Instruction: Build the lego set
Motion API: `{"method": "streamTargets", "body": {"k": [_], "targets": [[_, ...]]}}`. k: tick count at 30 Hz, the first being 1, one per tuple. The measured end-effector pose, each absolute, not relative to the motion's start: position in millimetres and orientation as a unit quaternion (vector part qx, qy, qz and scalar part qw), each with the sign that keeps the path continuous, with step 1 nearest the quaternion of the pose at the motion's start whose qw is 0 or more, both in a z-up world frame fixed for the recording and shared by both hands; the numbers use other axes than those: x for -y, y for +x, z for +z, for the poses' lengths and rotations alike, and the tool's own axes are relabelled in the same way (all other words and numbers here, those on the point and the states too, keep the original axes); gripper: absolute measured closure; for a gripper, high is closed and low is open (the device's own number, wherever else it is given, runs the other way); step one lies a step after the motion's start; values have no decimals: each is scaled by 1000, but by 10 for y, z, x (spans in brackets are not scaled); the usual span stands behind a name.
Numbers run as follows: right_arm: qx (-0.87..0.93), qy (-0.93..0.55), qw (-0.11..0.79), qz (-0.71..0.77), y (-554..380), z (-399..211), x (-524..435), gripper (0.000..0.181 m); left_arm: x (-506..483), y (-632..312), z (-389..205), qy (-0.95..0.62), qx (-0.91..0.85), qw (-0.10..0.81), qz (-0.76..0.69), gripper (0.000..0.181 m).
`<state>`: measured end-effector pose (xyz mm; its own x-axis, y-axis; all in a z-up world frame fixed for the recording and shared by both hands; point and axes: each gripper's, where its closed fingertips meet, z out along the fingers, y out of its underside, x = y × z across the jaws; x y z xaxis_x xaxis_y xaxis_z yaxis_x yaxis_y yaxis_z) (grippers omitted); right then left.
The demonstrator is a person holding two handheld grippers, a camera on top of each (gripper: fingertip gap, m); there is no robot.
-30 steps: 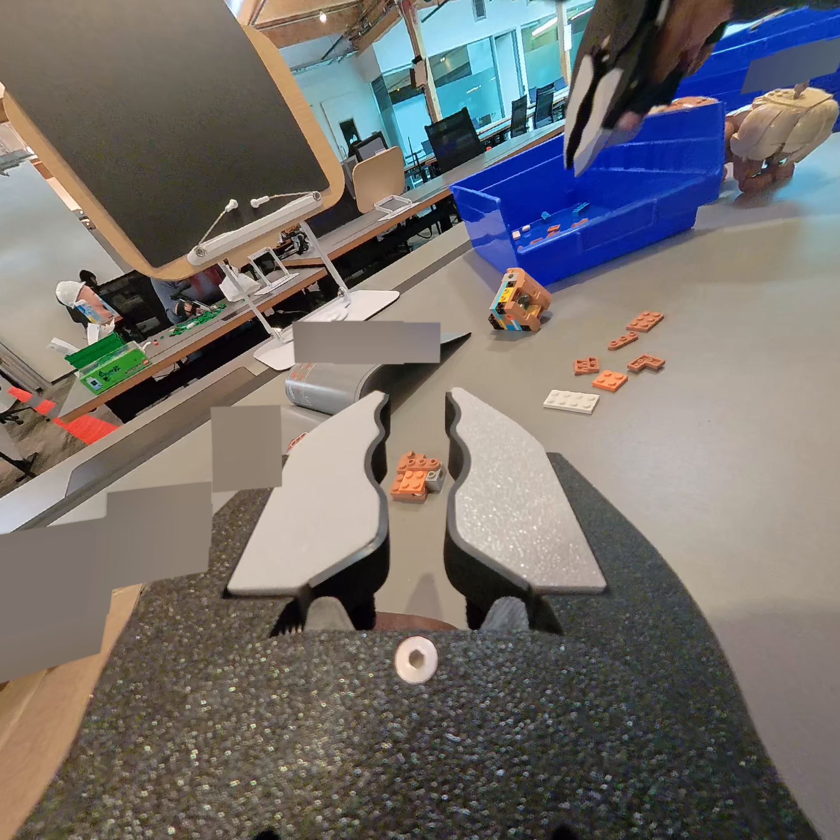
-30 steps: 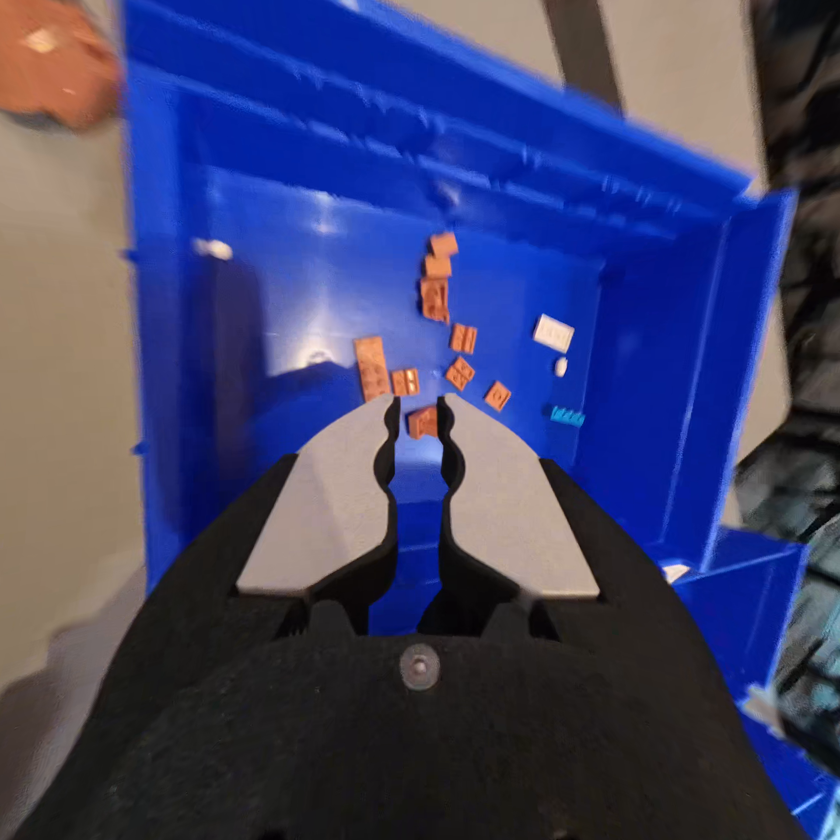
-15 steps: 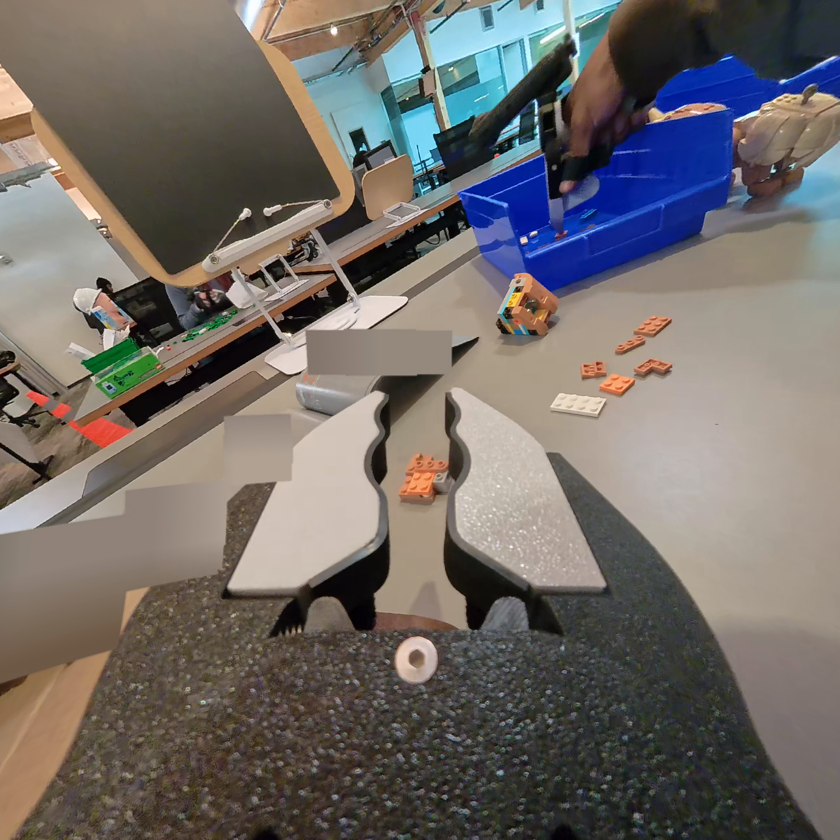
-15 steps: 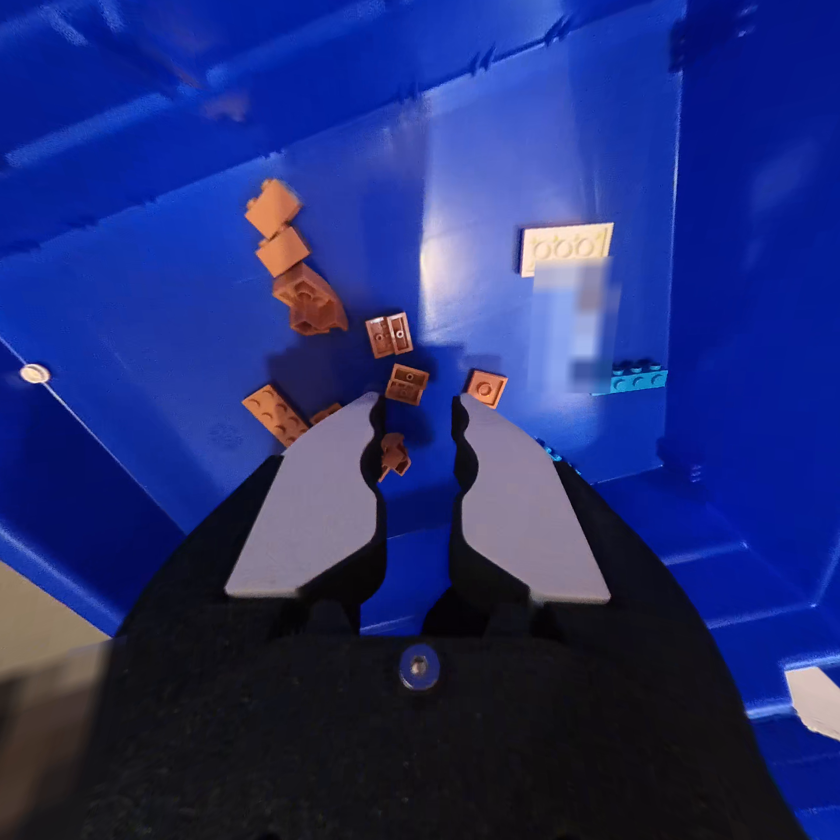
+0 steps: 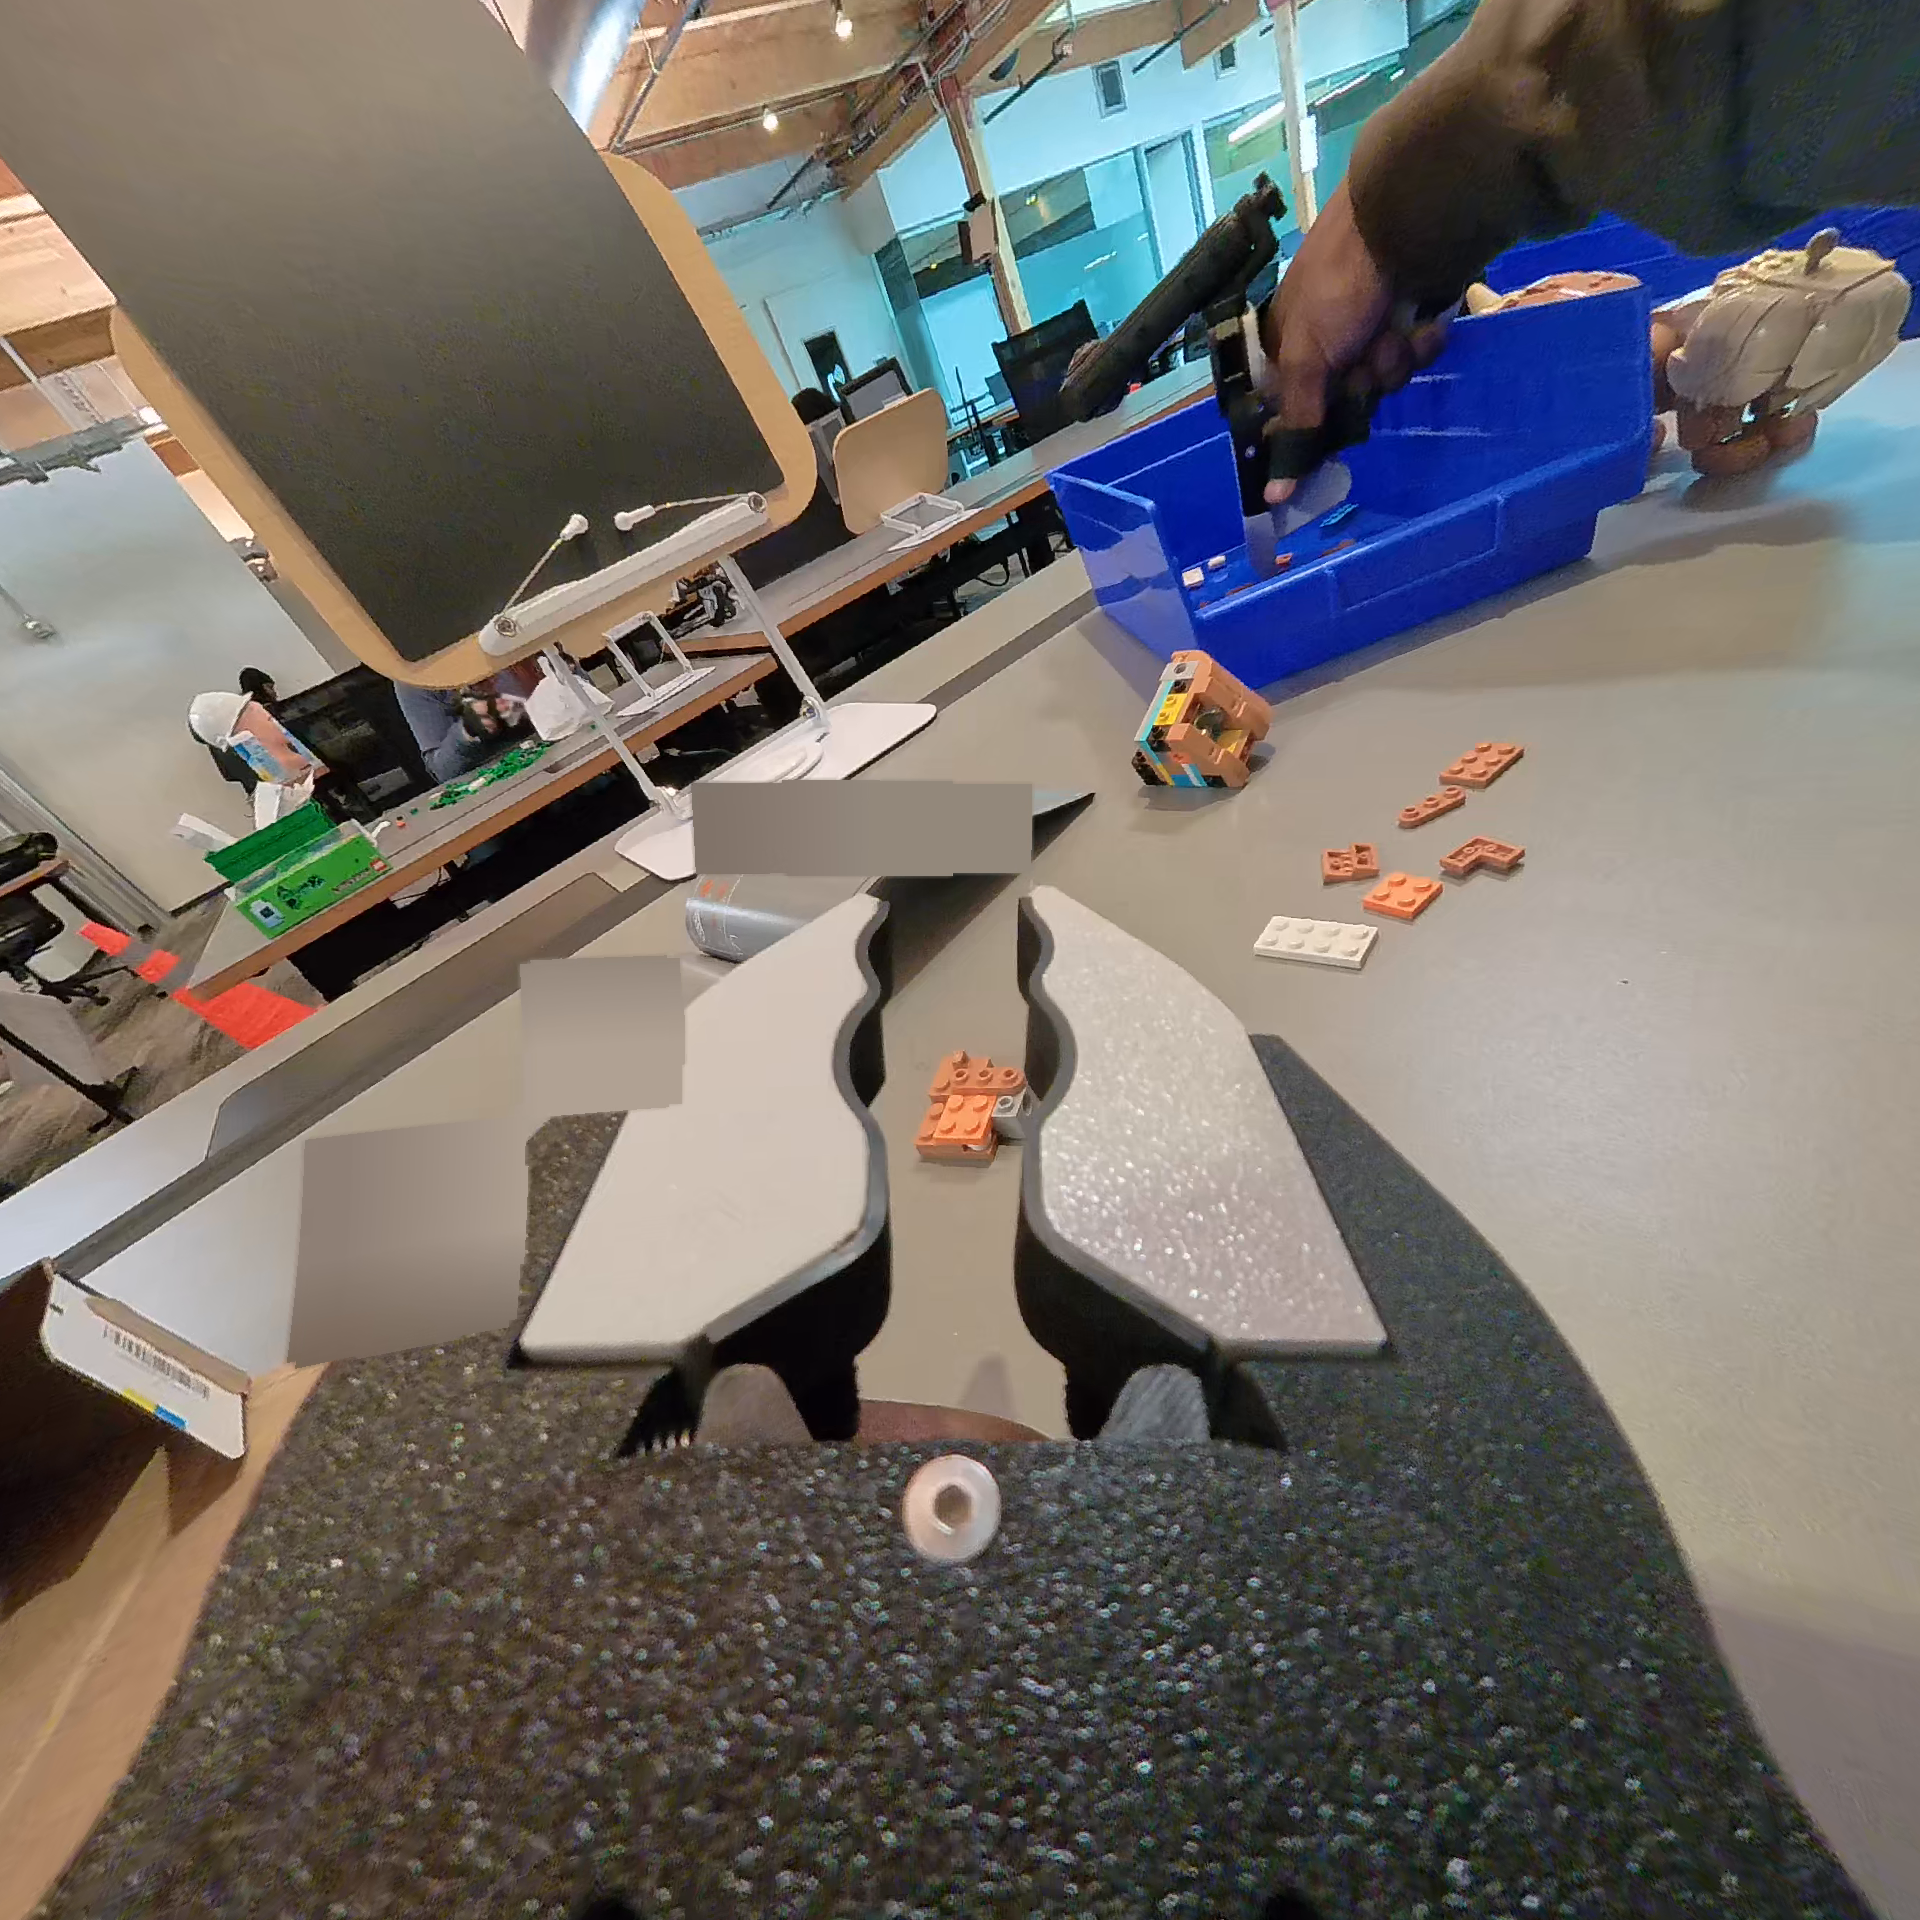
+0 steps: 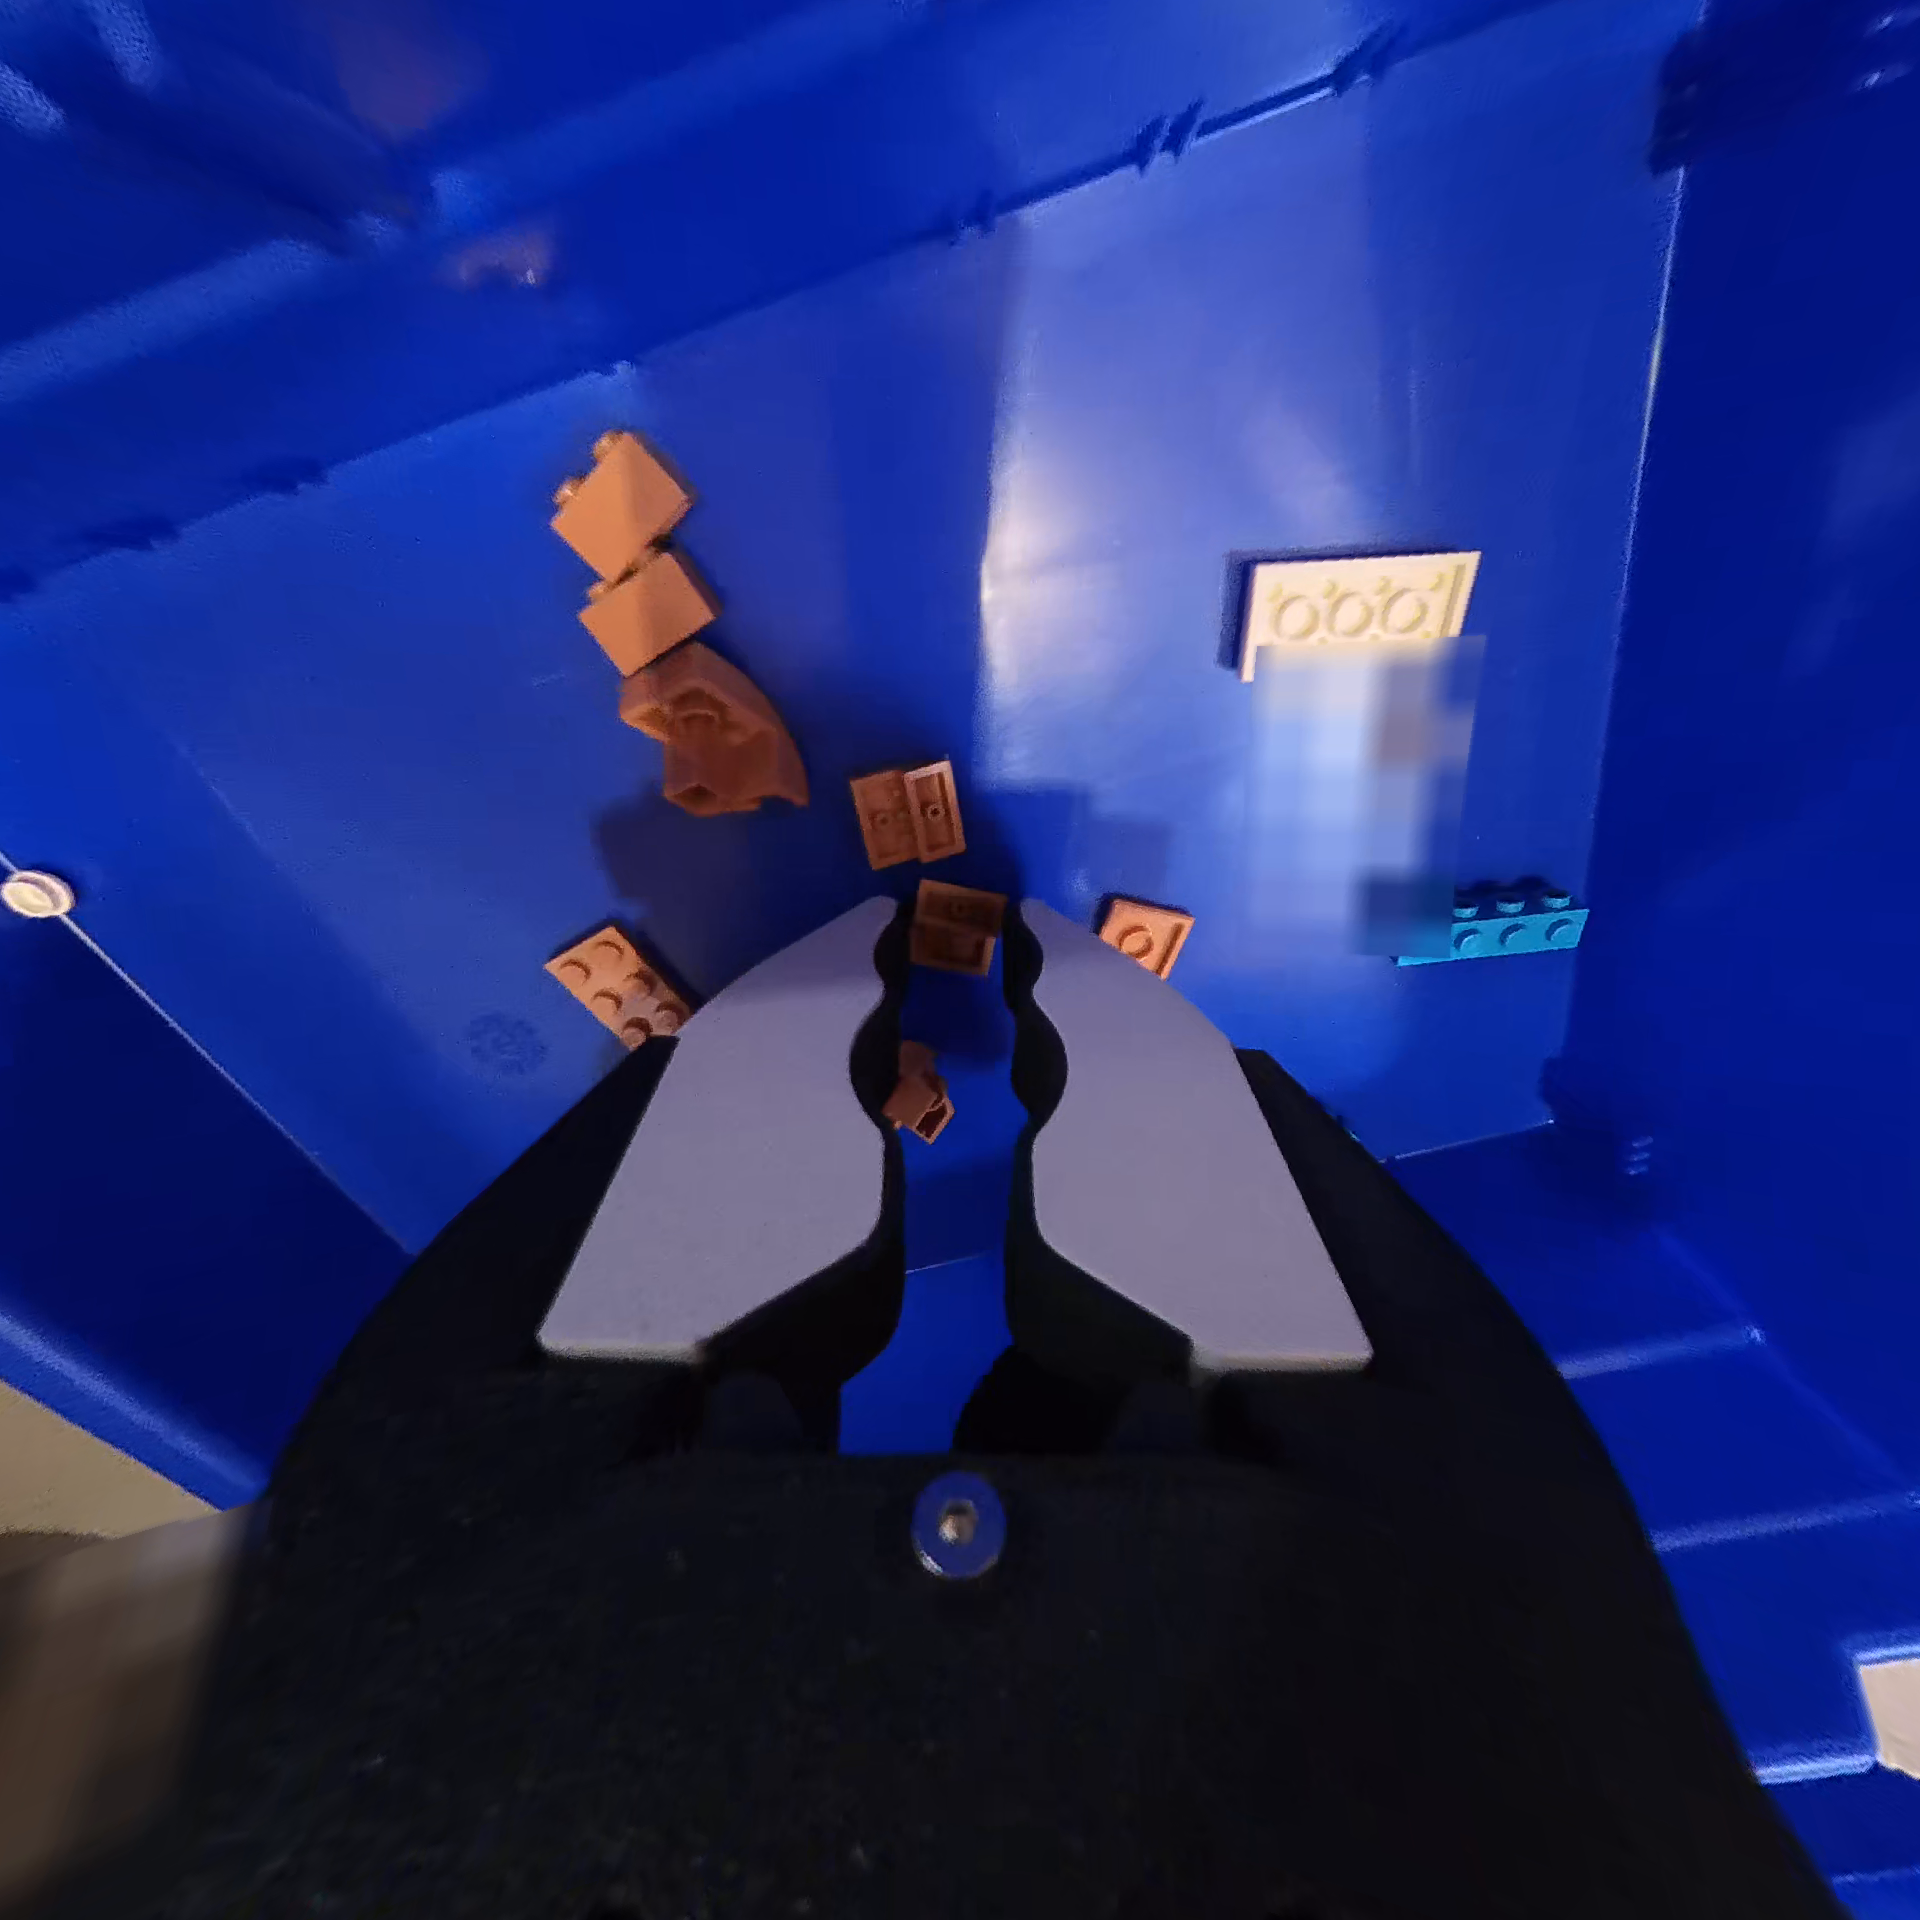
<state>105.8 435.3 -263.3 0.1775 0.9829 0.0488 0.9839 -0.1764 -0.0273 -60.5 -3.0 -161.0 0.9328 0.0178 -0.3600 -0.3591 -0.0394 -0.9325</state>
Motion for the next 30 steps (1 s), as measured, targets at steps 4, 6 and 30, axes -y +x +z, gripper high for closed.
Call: {"method": "streamTargets", "body": {"k": [4, 6, 30], "targets": [[647, -760, 62, -15, 1031, -2547, -4357, 164, 29, -611, -1611, -708, -120, 682, 139, 159], [650, -753, 101, 12, 938, -2388, -4274, 164, 29, -618, -1614, -708, -118, 682, 140, 159], [862, -423, 164, 226, 579, -2391, -1125, 164, 32, -608, -1604, -707, -121, 682, 144, 159]]}}
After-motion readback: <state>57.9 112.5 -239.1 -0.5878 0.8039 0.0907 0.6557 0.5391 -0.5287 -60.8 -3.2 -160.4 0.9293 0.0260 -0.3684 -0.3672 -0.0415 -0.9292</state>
